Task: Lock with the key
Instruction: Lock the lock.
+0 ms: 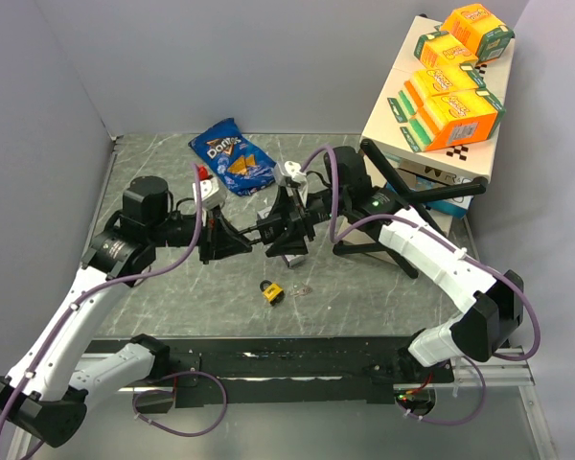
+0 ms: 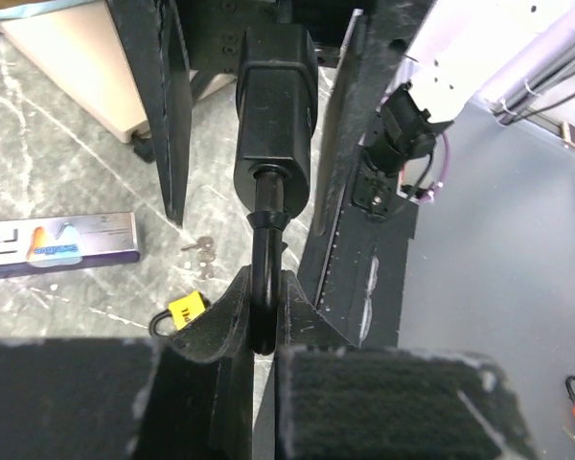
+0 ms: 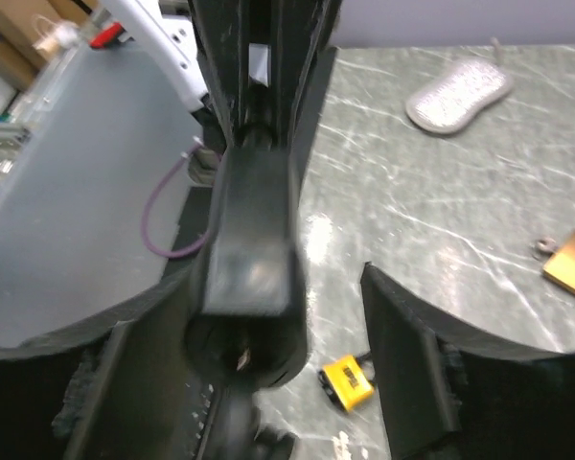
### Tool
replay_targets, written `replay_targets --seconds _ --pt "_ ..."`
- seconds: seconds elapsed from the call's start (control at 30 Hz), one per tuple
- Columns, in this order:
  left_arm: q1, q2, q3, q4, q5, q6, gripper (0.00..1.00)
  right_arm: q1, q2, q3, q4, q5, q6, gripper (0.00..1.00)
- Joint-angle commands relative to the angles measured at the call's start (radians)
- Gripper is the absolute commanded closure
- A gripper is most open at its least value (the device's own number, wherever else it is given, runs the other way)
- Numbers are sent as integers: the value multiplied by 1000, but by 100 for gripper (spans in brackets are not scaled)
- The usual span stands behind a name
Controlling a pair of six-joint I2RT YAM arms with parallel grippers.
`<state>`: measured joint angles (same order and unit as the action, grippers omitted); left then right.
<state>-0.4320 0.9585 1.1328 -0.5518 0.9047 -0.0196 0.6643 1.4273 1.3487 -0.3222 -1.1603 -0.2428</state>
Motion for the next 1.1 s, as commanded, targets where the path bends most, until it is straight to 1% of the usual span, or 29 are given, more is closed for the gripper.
replay_targets --seconds 0.0,0.07,0.13,0.17,0.2,0.23,0.27,0.33,0.37,0.4,0.43,0.67,0.77,0.8,0.87,0.9,1.0,1.07 --pt "27 -18 30 142 13 -2 99 -6 -25 49 -80 -6 -87 23" --pt "27 -14 30 135 13 9 99 -6 -28 55 -81 -9 -87 23" --pt "27 -17 27 138 16 9 99 -5 -28 56 -77 -10 -84 27" --pt "27 -15 24 144 11 9 99 -3 -28 56 -74 -10 -82 28" --pt "27 -14 22 150 13 9 99 -3 -27 55 -63 -10 -76 35" --pt "27 -9 25 145 19 44 99 -3 -25 53 -58 -15 -66 37" --pt "27 -1 28 145 35 46 99 0 -24 52 -49 -18 -59 39" --pt "24 6 36 124 54 67 99 8 -19 53 -40 -16 -52 37" --pt "19 17 44 113 66 79 99 14 -18 55 -37 -16 -52 35" --pt "16 20 48 98 71 93 99 15 -13 58 -37 -13 -53 30" --pt "13 23 51 72 77 125 99 17 -11 59 -38 -12 -58 29" --pt "-1 37 50 52 97 147 99 21 -1 79 -40 -4 -72 30" --pt "-1 43 55 35 99 162 99 26 -1 76 -48 -1 -87 34" --pt "-1 43 55 39 100 167 99 26 -2 76 -51 -2 -92 40" --pt "-1 45 47 58 92 150 99 32 -4 72 -51 -3 -96 49" --pt "-1 43 45 76 92 142 99 35 -5 70 -52 -1 -104 56" --pt "-1 49 44 122 97 96 99 49 -8 67 -73 10 -145 64" --pt "-1 49 41 145 103 67 99 57 -10 61 -83 11 -159 66"
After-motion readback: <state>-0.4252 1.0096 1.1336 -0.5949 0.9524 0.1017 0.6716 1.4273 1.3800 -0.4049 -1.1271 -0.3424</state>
